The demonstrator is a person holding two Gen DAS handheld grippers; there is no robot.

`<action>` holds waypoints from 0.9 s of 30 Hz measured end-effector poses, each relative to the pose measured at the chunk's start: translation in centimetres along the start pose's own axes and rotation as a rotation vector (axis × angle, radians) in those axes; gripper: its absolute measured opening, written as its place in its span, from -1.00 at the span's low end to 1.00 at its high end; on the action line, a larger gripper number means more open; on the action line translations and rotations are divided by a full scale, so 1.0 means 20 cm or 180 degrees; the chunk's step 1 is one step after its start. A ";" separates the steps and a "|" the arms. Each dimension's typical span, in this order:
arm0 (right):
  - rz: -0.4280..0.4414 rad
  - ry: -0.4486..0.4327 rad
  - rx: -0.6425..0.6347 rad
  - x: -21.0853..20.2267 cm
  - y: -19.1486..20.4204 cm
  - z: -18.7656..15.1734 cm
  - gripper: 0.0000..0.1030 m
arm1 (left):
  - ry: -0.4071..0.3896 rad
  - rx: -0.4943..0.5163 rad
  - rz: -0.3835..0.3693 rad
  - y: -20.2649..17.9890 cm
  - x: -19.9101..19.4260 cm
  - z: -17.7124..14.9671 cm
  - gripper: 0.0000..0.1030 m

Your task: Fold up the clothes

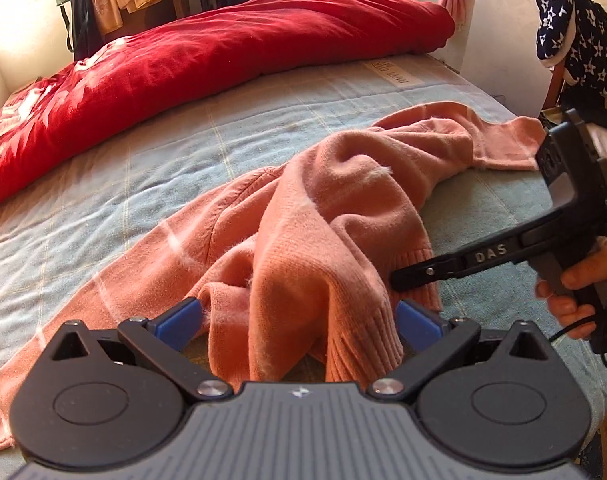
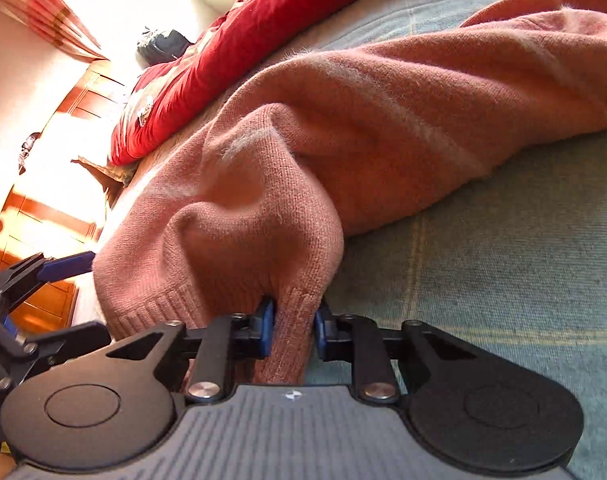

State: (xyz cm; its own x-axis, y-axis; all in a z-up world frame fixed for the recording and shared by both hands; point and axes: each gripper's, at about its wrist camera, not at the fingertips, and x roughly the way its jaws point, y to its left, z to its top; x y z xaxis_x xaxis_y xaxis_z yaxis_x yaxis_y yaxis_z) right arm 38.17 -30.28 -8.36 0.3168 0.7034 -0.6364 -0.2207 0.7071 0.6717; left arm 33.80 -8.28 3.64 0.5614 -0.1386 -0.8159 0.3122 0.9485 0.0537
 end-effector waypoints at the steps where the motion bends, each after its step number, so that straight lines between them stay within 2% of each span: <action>1: 0.0011 0.0009 -0.0022 -0.03 0.01 -0.01 -0.65 | 0.0001 -0.0002 -0.0001 0.00 0.01 0.01 0.99; 9: 0.0053 0.0197 -0.0219 -0.28 0.19 -0.08 -0.67 | 0.0022 -0.0020 -0.0068 -0.03 0.01 0.02 0.99; 14: -0.0020 0.0450 -0.0249 -0.41 0.23 -0.13 -0.67 | 0.0125 -0.0045 -0.0090 -0.02 0.02 0.00 0.99; 21: -0.0125 0.1041 -0.0343 -0.54 0.34 -0.24 -0.68 | 0.0228 0.0035 -0.0128 -0.02 0.02 -0.05 0.99; 27: -0.0417 0.1404 -0.0311 -0.58 0.32 -0.29 -0.68 | 0.0354 0.0036 -0.0179 0.00 0.04 -0.10 0.99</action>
State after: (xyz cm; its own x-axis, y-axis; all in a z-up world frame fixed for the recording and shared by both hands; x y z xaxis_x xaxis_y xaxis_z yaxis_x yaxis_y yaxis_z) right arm 27.72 -33.62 1.13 -0.0698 0.5565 -0.8279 -0.2974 0.7806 0.5497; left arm 32.84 -7.86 1.82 0.4546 -0.1584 -0.8765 0.3499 0.9367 0.0122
